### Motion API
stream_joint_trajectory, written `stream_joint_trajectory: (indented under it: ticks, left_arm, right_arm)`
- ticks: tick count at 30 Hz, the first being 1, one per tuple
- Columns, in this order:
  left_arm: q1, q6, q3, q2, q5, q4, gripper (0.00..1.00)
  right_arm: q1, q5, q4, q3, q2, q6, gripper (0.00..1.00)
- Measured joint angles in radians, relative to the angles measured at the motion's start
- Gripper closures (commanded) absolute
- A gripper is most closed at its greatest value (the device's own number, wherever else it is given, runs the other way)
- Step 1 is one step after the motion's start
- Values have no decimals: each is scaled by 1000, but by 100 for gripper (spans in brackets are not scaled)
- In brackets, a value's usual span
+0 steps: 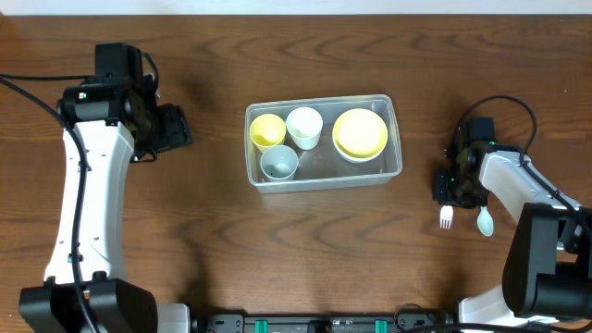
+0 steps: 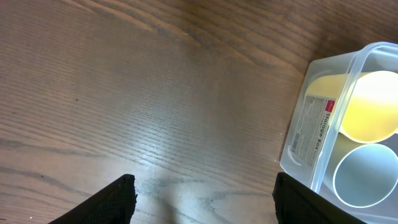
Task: Pack container
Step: 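Move the right gripper to the white fork and grasp its handle, then lower the white fork into the container and release it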
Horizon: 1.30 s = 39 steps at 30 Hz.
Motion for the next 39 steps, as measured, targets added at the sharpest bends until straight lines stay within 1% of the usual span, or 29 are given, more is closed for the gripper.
stream_joint_trajectory:
  ticks: [12,16,18,25,27,29,33,36,39]
  left_arm:
    - [0,0,0,0,0,0,29]
    - [0,0,0,0,0,0,29]
    - [0,0,0,0,0,0,29]
    - [0,0,0,0,0,0,28]
    - [0,0,0,0,0,0,28]
    - [0,0,0,0,0,-1,29]
    - [0,0,0,0,0,-2,29]
    - [0,0,0,0,0,-2,29]
    - [0,0,0,0,0,-2,29]
  right_arm:
    - [0,1,0,0,0,0,88]
    - [0,2,1,0,0,0,93]
    - [0,1,2,0,0,0,98]
    - [0,8,12,4,0,26,99]
    - [0,11,-12,21,1,40,99]
    - [1,11,-72,73,1,51,99]
    - [24,-18,-178,286,-22,25,99]
    - [95,-35,-216,473,-83,-65,99]
    - [217,-39,-224,616,-165,-202,99]
